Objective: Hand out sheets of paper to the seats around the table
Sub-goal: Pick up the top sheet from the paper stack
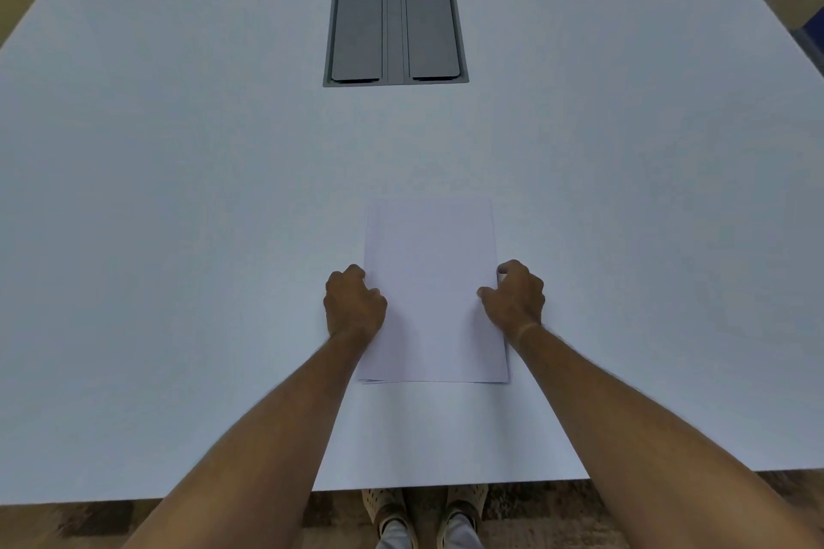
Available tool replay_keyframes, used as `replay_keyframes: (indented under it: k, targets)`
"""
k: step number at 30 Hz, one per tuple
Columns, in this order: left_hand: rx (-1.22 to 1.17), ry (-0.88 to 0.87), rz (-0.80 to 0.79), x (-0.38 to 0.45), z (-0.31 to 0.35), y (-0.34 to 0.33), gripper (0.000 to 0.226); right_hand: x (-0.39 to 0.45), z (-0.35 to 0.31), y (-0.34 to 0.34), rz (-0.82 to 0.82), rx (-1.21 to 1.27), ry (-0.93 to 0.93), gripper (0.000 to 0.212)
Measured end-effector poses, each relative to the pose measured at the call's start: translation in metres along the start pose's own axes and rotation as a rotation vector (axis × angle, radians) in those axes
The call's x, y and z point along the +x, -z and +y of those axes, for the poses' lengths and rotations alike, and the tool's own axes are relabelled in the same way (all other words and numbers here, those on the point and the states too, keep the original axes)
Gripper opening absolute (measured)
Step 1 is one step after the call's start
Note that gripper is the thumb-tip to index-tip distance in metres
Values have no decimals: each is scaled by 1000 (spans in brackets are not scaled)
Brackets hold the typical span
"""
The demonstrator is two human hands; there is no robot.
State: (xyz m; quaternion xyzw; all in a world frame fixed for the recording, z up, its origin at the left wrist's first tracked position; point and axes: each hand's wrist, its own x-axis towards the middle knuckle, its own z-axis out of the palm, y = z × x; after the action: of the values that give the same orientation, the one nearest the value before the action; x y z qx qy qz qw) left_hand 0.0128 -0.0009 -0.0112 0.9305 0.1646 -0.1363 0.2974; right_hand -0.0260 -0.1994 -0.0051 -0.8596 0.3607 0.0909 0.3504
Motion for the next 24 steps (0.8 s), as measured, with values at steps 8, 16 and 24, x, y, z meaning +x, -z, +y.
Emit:
replay_keyframes:
  k: [8, 16, 24]
  targets:
    - [-140, 162, 26, 2, 6, 4, 23, 7, -2, 4, 43, 179, -116, 25]
    - [-201, 186, 17, 1, 5, 6, 17, 6, 2, 5, 68, 211, -111, 20]
    - [-461, 191, -42, -3, 8, 8, 5, 6, 0, 14, 81, 326, -96, 12]
